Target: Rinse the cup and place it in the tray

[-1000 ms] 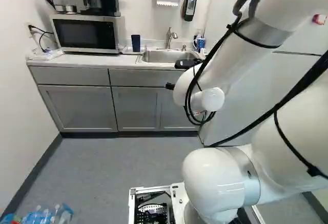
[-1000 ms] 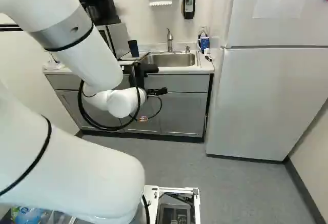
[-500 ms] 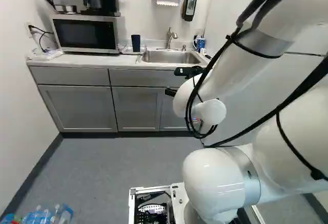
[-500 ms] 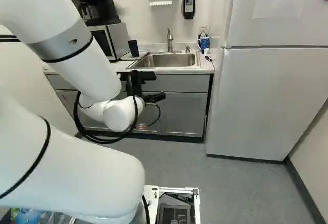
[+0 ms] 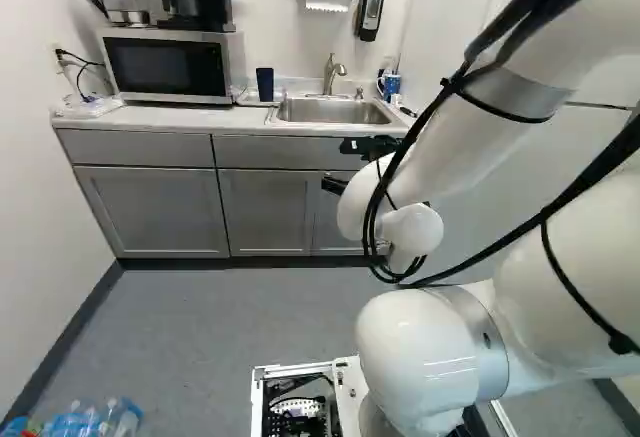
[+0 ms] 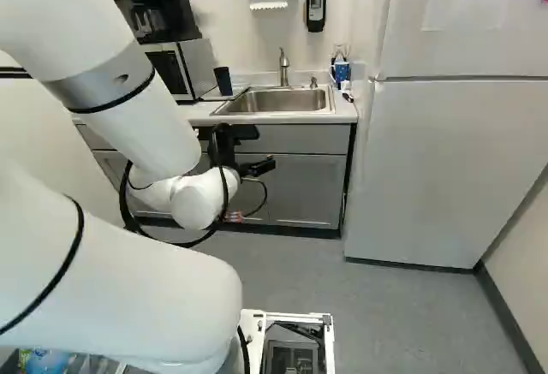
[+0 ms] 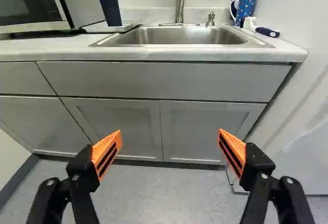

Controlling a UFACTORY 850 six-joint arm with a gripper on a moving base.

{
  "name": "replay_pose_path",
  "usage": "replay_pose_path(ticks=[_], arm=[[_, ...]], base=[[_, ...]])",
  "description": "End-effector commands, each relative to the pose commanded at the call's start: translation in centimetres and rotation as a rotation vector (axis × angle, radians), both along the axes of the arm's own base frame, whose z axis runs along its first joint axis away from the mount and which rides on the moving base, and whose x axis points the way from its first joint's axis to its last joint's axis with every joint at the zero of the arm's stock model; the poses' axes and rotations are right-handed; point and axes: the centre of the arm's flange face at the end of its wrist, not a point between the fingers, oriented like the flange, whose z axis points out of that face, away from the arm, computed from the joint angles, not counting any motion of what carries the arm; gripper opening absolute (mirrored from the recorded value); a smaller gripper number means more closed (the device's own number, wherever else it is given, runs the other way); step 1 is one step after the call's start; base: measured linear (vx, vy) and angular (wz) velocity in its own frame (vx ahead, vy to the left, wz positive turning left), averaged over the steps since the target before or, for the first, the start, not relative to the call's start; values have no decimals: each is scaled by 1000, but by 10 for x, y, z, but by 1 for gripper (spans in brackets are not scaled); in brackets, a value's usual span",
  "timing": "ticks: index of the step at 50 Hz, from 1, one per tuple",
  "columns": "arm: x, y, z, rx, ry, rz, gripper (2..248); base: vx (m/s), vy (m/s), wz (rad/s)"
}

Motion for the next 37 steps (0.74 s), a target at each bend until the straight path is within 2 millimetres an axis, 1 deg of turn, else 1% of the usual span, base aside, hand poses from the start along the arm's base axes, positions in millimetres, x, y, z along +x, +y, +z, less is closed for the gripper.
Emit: replay_pose_path(ticks=[37], arm=[[0,0,0,0,0,0,247]], base=[[0,0,0]])
